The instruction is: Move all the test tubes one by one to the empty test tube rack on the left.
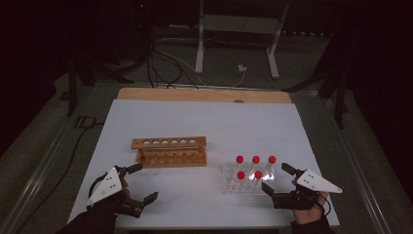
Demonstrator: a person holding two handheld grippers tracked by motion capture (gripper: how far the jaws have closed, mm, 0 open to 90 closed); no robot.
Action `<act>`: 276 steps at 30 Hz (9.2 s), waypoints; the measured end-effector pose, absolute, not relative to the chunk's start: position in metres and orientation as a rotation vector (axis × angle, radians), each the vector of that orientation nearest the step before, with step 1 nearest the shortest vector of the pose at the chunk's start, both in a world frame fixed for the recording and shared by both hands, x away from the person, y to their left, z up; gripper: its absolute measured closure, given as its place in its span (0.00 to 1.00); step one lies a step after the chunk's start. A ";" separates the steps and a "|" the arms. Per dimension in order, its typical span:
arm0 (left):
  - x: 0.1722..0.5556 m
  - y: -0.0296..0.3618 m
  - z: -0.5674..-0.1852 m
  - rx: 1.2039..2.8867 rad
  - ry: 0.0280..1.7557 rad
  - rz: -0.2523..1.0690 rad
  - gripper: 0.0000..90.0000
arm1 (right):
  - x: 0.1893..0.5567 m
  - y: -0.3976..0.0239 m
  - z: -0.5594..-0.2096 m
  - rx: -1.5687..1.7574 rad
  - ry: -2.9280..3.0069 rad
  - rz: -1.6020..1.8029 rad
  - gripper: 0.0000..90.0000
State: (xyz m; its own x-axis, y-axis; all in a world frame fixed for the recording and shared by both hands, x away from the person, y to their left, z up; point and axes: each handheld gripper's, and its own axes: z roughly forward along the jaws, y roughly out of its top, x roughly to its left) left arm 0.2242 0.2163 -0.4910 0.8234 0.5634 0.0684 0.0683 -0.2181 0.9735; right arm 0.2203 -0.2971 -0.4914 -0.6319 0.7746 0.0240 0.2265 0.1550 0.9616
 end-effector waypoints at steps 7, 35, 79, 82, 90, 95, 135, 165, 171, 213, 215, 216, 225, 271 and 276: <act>0.226 0.217 -0.491 1.748 0.502 0.483 0.00 | 0.222 -0.298 -0.491 0.995 1.979 1.469 0.00; 0.226 0.216 -0.490 1.738 0.500 0.464 0.00 | 0.240 -0.307 -0.432 1.033 1.825 1.483 0.00; 0.227 0.217 -0.490 1.731 0.497 0.457 0.00 | 0.256 -0.288 -0.466 1.354 2.054 1.139 0.56; 0.226 0.217 -0.490 1.728 0.492 0.455 0.00 | 0.257 -0.287 -0.467 1.357 2.070 1.127 0.63; 0.226 0.216 -0.490 1.734 0.493 0.457 0.00 | 0.260 -0.286 -0.469 1.344 2.101 1.088 0.80; 0.226 0.216 -0.490 1.735 0.495 0.456 0.00 | 0.262 -0.288 -0.471 1.356 2.103 1.107 0.80; 0.228 0.214 -0.485 1.742 0.500 0.451 0.00 | 0.254 -0.293 -0.413 1.242 2.044 1.136 0.84; 0.239 0.203 -0.464 1.754 0.490 0.403 0.00 | 0.294 -0.223 -0.384 1.018 2.146 1.188 0.84; 0.242 0.198 -0.458 1.765 0.475 0.403 0.00 | 0.294 -0.208 -0.385 0.983 2.185 1.219 0.84; 0.273 0.105 -0.404 1.825 0.325 0.259 0.35 | 0.261 -0.132 -0.412 0.748 2.475 1.248 0.84; 0.274 0.101 -0.405 1.837 0.323 0.261 0.40 | 0.260 -0.131 -0.412 0.747 2.474 1.247 0.84; 0.274 0.099 -0.405 1.842 0.327 0.267 0.40 | 0.260 -0.131 -0.412 0.747 2.474 1.247 0.84; 0.276 0.088 -0.409 1.872 0.318 0.282 0.60 | 0.260 -0.129 -0.412 0.742 2.481 1.245 0.84; 0.313 0.112 -0.383 1.856 0.466 0.422 0.80 | 0.259 -0.173 -0.377 0.884 2.186 1.463 0.05; 0.323 0.115 -0.382 1.848 0.506 0.442 0.80 | 0.258 -0.189 -0.370 0.880 2.152 1.500 0.00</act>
